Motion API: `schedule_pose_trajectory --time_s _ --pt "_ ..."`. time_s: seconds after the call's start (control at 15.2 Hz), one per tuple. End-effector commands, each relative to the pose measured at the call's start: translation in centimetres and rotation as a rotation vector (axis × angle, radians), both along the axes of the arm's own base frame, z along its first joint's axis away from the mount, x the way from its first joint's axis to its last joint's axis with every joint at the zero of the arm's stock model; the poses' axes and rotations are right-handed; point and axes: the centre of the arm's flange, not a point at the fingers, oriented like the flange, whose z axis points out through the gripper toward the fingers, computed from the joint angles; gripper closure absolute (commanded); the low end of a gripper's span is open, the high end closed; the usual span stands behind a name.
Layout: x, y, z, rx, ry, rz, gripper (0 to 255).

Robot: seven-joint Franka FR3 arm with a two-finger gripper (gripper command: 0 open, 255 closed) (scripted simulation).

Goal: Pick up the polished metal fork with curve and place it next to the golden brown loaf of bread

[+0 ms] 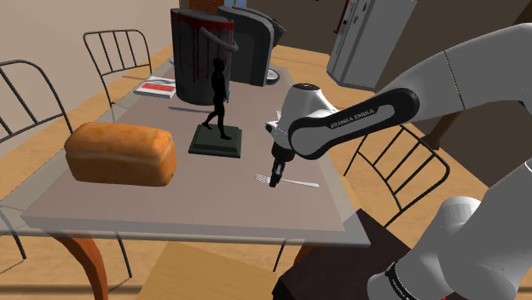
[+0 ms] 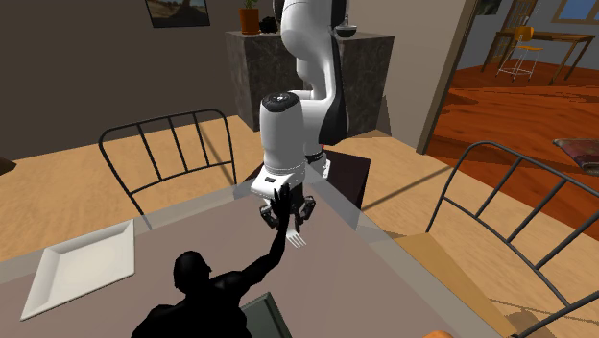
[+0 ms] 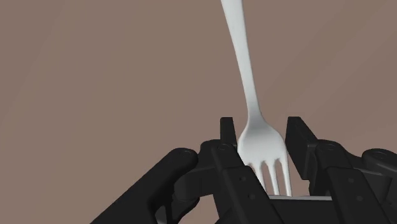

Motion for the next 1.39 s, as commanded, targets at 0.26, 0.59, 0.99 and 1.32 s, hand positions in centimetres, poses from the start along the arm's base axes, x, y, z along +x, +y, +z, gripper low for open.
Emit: schedule_pose_trajectory --time_s 0.26,0.59,0.99,1.32 --pt "-0.3 0.0 -0.3 -0.001 0.006 0.003 255" --pt "-0.2 0.2 0.8 -0.001 0.006 0.004 255" --pt "-0.1 0.2 4.0 -0.001 0.006 0.004 255" --pt "-0.1 0.2 6.6 -0.001 0.006 0.004 255"
